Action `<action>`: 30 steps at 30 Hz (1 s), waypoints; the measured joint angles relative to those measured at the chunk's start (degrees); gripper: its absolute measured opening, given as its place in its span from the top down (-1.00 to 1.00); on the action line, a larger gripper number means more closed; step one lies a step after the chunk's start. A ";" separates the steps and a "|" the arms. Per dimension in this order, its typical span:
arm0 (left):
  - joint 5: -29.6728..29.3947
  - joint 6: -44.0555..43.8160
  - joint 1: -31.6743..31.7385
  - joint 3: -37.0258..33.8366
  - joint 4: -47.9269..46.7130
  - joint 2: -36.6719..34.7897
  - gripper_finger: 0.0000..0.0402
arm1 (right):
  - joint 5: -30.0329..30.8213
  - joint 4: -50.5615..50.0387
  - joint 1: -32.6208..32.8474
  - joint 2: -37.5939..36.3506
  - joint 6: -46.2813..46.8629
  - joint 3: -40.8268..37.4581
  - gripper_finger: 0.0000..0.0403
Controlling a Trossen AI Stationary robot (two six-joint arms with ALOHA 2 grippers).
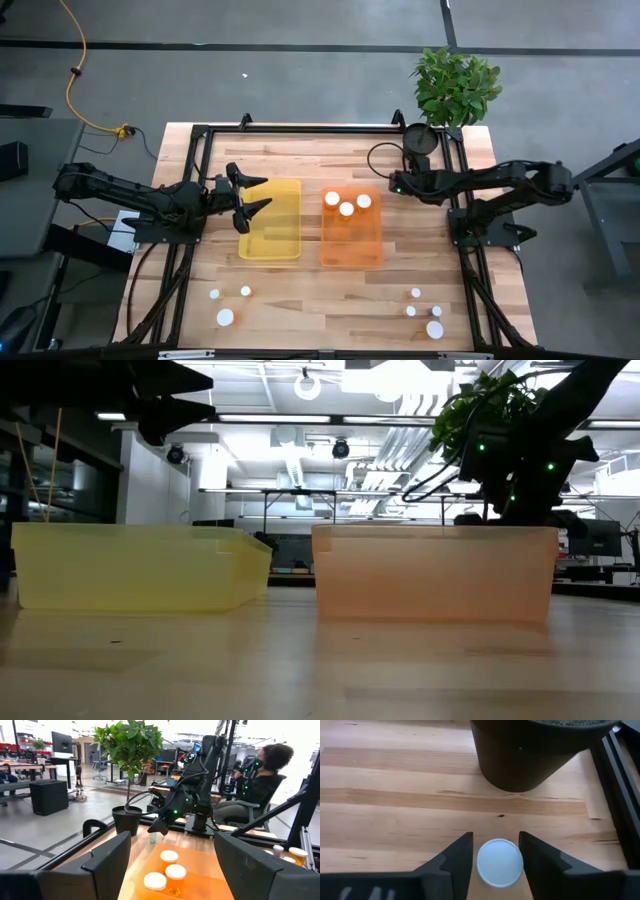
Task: Pick and place medicine bottles into bin by pill shape (circle, oval)
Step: Put the blue tablet bottle into the yellow bin
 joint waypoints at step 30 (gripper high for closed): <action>-7.89 1.99 0.02 0.00 -1.08 -0.02 -0.36 | -17.04 53.64 18.97 5.65 -40.71 7.24 0.51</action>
